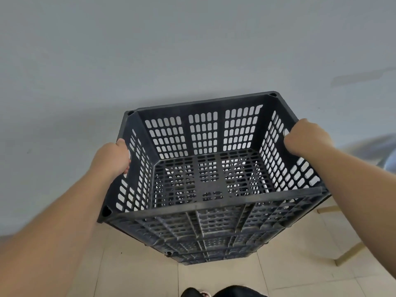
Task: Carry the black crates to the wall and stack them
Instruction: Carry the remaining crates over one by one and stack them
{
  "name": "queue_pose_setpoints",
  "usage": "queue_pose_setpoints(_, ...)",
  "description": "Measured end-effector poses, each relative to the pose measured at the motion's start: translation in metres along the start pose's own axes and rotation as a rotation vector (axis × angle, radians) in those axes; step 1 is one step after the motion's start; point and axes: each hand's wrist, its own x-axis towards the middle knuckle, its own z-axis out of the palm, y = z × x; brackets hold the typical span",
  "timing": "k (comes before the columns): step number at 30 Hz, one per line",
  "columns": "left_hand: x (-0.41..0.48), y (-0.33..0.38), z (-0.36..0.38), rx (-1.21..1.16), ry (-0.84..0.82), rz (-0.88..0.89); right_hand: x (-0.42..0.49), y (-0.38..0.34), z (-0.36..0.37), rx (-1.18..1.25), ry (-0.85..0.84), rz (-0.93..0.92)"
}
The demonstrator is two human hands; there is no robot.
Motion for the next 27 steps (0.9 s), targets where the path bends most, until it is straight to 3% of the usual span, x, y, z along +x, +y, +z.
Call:
queue_pose_setpoints(4,-0.011,0.003,-0.001,0.319,0.040,0.246,-0.018,-0.002,-0.008,-0.038,-0.091,0.038)
queue_pose_setpoints(8,-0.021,0.020,0.002,0.545,0.024,0.552,-0.052,0.005,-0.009,-0.075,-0.066,0.087)
queue_pose_setpoints(13,-0.049,0.076,0.021,0.369,-0.225,0.789,-0.100,0.021,-0.014,-0.040,-0.009,0.151)
queue_pose_setpoints(16,-0.083,0.110,0.034,0.255,-0.274,0.961,-0.132,0.037,-0.020,0.051,0.033,0.234)
queue_pose_setpoints(27,-0.291,0.191,0.110,0.247,-0.523,1.470,-0.260,0.188,-0.038,0.161,0.174,0.516)
